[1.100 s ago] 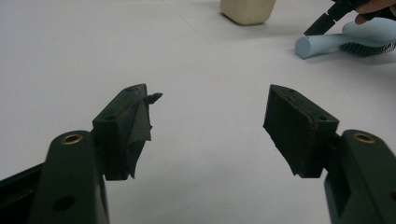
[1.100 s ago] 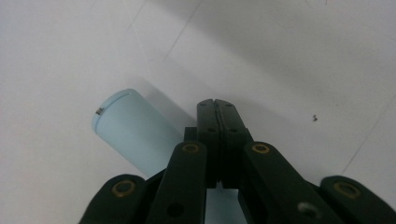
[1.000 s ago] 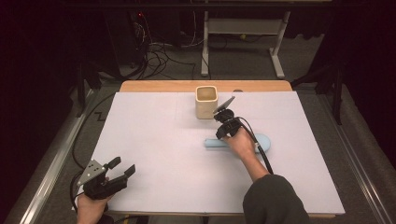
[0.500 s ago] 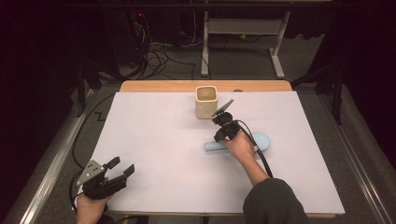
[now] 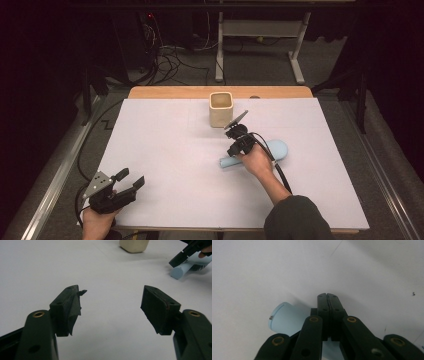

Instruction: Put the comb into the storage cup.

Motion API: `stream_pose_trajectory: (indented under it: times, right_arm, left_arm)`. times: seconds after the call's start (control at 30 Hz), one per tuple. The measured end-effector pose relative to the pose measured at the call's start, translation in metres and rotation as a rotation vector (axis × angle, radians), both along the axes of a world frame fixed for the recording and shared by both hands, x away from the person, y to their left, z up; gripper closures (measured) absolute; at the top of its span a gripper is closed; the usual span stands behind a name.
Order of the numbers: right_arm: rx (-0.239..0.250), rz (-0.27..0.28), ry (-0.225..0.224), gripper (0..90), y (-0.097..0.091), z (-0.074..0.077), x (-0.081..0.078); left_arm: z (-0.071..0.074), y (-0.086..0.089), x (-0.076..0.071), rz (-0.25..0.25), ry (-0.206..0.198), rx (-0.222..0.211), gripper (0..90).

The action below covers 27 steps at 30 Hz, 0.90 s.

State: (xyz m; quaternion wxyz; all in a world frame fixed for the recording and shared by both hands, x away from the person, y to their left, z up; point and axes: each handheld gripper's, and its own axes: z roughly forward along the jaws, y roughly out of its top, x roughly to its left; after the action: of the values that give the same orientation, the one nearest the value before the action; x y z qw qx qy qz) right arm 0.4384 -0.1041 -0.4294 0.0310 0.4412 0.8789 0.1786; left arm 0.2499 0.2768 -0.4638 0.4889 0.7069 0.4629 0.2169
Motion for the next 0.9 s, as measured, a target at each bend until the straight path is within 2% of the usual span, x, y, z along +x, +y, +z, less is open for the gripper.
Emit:
stream_pose_trajectory:
  times: [0.27,0.67,0.9]
  right_arm:
    - [-0.011,0.008,-0.006,90.0,-0.003,0.0,-0.004]
    - [0.001,0.011,0.003,90.0,-0.009,0.0,-0.015]
    - [-0.011,0.038,0.002,90.0,-0.012,-0.001,-0.021]
  left_arm:
    - [0.0,0.001,0.0,-0.002,0.002,-0.001,32.7]
    - [0.0,0.001,0.0,0.001,0.002,0.0,32.7]
    - [0.0,0.001,0.0,0.002,0.003,0.0,32.7]
